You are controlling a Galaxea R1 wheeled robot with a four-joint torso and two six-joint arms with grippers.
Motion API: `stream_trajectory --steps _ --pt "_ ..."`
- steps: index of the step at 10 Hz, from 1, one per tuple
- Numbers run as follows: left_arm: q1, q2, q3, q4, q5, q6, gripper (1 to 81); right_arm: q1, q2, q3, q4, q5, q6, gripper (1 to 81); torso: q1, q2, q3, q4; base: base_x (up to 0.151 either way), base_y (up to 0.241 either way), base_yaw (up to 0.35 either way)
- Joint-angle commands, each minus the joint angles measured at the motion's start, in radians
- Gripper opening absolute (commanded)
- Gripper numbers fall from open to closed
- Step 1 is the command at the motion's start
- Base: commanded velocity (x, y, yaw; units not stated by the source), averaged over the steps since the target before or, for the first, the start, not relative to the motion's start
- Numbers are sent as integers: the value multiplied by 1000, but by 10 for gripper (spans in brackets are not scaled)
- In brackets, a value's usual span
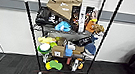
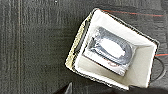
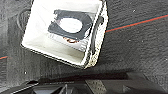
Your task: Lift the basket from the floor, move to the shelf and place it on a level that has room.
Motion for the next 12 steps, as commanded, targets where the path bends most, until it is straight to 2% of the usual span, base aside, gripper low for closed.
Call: stream_trajectory --steps 1,3,6,10,11,12 --pt "-97 -16 0 -9 52 0 811 104 0 11 8 -52 33 811 63 -97 -77 0 0 0 0" --pt "-109 -18 0 -12 68 0 811 119 -2 9 8 -52 44 811 106 -165 -46 0 0 0 0" --pt "-143 -10 0 -13 92 0 811 150 1 12 8 -66 73 811 156 -243 -75 0 0 0 0" --pt "-152 23 -16 -13 97 0 811 163 0 12 8 -69 74 811 240 -376 -77 0 0 0 0" --pt "-157 30 -21 -15 97 0 811 166 0 15 8 -74 74 811 263 -414 -168 -27 0 0 0" --pt "-166 31 -21 -15 98 -1 811 171 1 15 10 -74 76 811 280 -441 -174 -4 0 0 0"
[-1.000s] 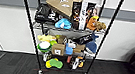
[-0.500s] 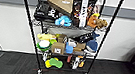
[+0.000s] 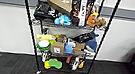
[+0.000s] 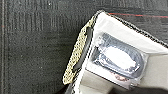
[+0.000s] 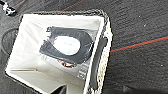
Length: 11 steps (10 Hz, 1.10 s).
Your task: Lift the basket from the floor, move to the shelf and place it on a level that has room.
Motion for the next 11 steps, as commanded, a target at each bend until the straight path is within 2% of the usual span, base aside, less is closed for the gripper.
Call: stream_trajectory --steps 1,3,4,5,6,7,11 --pt "-127 -5 -2 -12 52 -1 811 87 -8 14 9 -55 18 811 63 -98 -92 0 0 0 0" --pt "-144 -2 -2 -12 65 -1 811 102 -8 14 11 -55 35 811 101 -158 -148 -1 0 0 0" --pt "-155 1 -2 -9 65 -1 811 110 -10 14 11 -55 49 811 123 -192 -87 -1 0 0 0" --pt "-171 2 -2 -9 75 -1 811 121 -10 14 11 -55 61 811 145 -227 -119 -1 0 0 0" --pt "-188 4 -1 -12 91 -1 811 133 -10 15 11 -55 75 811 222 -344 -135 -1 0 0 0" --pt "-199 9 -2 -9 95 -1 811 145 -10 23 11 -55 86 811 170 -265 -140 -1 0 0 0" --pt "-224 12 -4 -6 95 -1 811 182 -5 54 14 -55 106 811 254 -398 -151 -1 0 0 0"
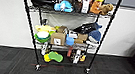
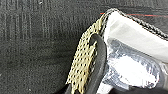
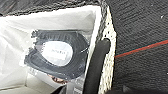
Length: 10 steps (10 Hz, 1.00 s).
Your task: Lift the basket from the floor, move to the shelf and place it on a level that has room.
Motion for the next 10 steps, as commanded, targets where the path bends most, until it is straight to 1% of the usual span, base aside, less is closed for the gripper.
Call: stream_trajectory --steps 1,2,3,4,5,6,7,10 --pt "-121 -11 0 -9 53 0 811 100 -6 20 10 -46 17 811 -3 4 0 0 0 0 0" --pt "-115 -12 0 -9 51 0 811 104 -6 23 12 -46 27 811 16 -27 -20 0 0 0 0" --pt "-107 -12 0 -9 47 0 811 109 -6 23 10 -43 40 811 32 -52 -89 0 0 0 0" --pt "-104 -14 0 -5 42 0 811 118 -5 23 12 -40 50 811 35 -58 -90 0 0 0 0" --pt "-104 -12 0 -3 37 0 811 129 -3 26 11 -37 63 811 39 -67 -21 0 0 0 0" --pt "-110 -9 0 -3 34 1 811 139 -8 29 12 -37 101 811 41 -69 -41 0 0 0 0" --pt "-119 -8 3 -5 33 1 811 149 -18 47 12 -39 127 811 42 -69 -58 0 0 0 0" --pt "-153 4 6 -6 31 1 811 144 -120 210 7 -28 165 811 42 -69 -64 0 0 0 0"
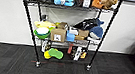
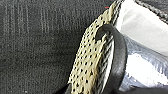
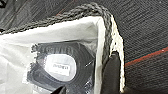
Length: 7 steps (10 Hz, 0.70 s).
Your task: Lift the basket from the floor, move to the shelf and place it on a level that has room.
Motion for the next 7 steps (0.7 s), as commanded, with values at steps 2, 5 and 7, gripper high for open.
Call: stream_trajectory --steps 2,5,7 --pt "-148 16 0 -2 30 2 811 77 -119 181 5 -34 41 811 0 0 0 0 0 0 0" --pt "-150 8 3 0 20 10 811 72 -120 186 5 -34 41 811 0 0 0 0 0 0 0" --pt "-154 7 11 -2 29 12 811 72 -120 198 5 -32 41 811 0 0 0 0 0 0 0"
